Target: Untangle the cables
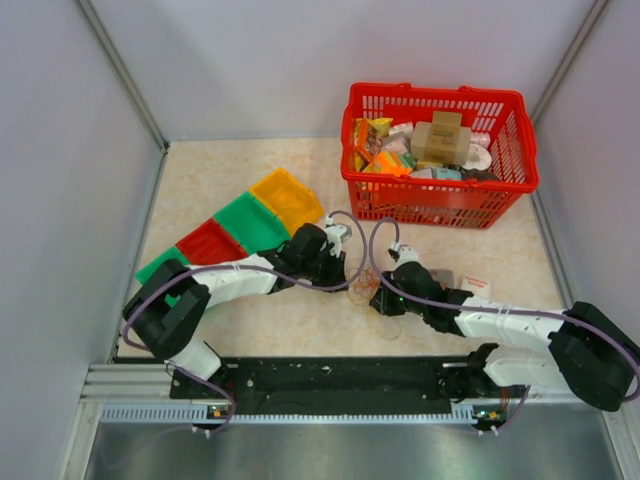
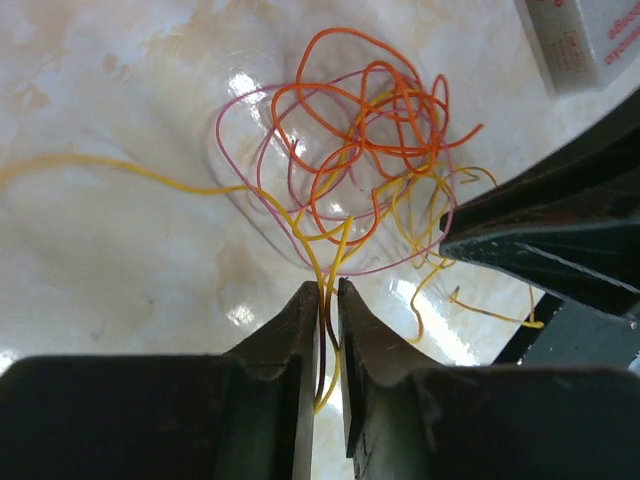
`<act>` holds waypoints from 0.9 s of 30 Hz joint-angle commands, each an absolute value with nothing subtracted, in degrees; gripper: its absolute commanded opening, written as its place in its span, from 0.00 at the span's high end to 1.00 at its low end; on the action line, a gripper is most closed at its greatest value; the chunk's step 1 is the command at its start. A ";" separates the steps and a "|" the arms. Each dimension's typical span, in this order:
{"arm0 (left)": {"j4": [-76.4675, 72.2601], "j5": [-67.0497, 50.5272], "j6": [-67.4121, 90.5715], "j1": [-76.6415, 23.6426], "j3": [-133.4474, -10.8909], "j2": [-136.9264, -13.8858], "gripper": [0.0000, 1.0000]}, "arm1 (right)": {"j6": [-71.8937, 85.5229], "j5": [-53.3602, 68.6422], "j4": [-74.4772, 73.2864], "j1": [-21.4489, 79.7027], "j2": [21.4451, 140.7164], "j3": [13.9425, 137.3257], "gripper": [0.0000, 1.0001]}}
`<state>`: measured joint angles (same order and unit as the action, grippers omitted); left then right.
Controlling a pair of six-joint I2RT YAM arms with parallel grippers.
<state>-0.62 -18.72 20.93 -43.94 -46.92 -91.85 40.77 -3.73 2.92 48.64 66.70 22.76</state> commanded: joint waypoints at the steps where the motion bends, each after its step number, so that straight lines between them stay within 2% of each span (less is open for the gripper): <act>1: -0.18 -16.35 19.69 -44.12 -46.05 -82.55 0.87 | 41.48 -5.01 4.13 48.95 66.44 22.24 0.85; 2: 1.48 -16.52 19.60 -44.12 -46.05 -81.22 0.96 | 41.48 -4.75 4.48 48.96 66.88 22.24 0.85; 3: 2.28 -16.44 19.77 -44.12 -46.05 -79.64 1.00 | 41.57 -4.57 4.74 48.96 67.32 22.32 0.85; 11: 6.67 -20.04 19.16 -44.12 -46.49 -62.16 1.00 | 41.22 -5.18 2.99 48.87 68.03 24.43 0.82; 15: 10.45 -18.46 18.46 -44.12 -49.30 -56.35 1.00 | 39.73 -7.38 0.09 48.87 66.71 25.48 0.81; 20: 8.36 -20.03 21.09 -44.12 -49.66 -52.12 1.00 | 37.80 -8.44 -4.83 48.87 62.59 26.98 0.76; 27: 7.47 -21.53 22.94 -44.12 -50.27 -53.09 1.00 | 31.74 -1.68 -3.08 50.09 56.26 30.14 0.45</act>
<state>9.30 -19.94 21.32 -43.94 -48.10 -52.93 36.62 -5.45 -5.19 48.69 59.72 25.98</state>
